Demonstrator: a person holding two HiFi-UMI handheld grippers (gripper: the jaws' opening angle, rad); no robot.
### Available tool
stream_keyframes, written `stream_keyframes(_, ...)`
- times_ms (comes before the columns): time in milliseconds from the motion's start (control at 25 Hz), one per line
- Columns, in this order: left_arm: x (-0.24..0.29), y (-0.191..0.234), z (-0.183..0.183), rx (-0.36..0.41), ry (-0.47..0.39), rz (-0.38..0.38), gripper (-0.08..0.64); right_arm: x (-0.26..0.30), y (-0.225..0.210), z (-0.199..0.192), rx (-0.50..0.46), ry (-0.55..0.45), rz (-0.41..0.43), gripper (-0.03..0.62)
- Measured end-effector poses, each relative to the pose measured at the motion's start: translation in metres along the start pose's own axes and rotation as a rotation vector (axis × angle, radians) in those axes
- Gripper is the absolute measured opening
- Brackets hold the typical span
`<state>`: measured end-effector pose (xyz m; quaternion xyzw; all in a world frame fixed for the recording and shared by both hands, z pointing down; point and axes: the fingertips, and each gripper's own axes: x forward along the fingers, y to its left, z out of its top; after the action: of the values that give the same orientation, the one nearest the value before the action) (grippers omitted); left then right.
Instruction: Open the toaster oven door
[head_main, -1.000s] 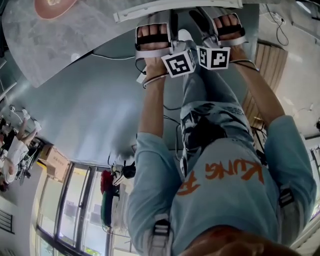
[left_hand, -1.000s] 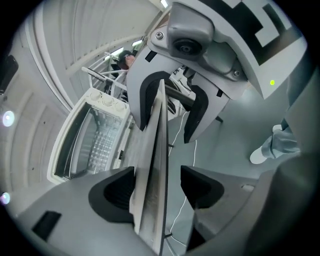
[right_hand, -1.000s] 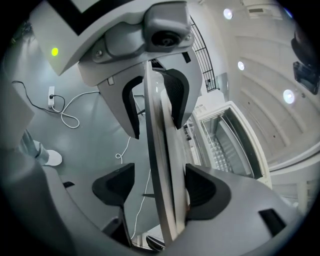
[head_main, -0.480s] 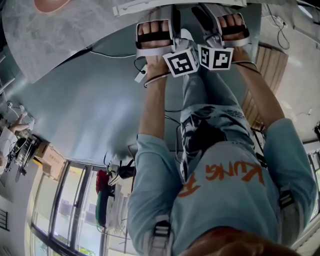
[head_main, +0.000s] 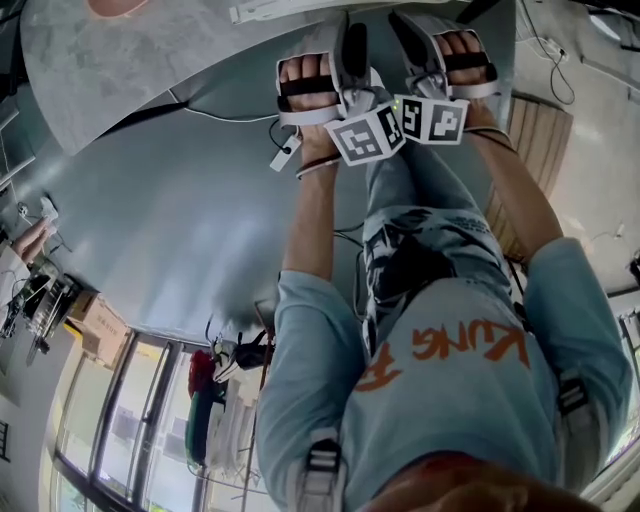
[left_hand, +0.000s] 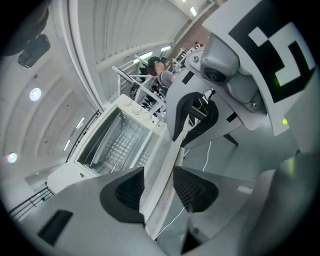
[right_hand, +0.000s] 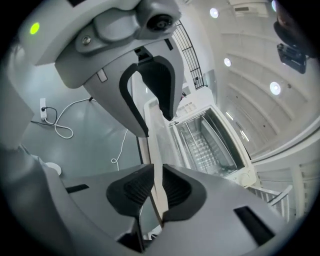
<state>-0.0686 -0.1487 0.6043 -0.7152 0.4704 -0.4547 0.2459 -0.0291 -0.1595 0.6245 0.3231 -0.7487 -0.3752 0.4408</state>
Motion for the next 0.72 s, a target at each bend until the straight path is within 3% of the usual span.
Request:
stream_keyframes(160, -0.015, 0.019, 0.009, -0.128, -0.009, 0.041, 0.107, -0.017, -0.026, 0.001, 0.081, 0.009, -0.039, 0.001)
stream_keyframes(320, -0.03, 0.049, 0.019, -0.351, -0.025, 0.081, 0.043, -0.03, -0.054, 0.002, 0.201, 0.011, -0.069, -0.002)
stream_keyframes(480, -0.047, 0.079, 0.028, -0.567, -0.037, 0.098, 0.021, -0.047, -0.087, 0.012, 0.324, -0.004, -0.098, -0.002)
stream_keyframes(720, -0.066, 0.122, 0.046, -0.754, -0.095, 0.138, 0.003, -0.07, -0.137, 0.03, 0.486, -0.079, -0.139, -0.002)
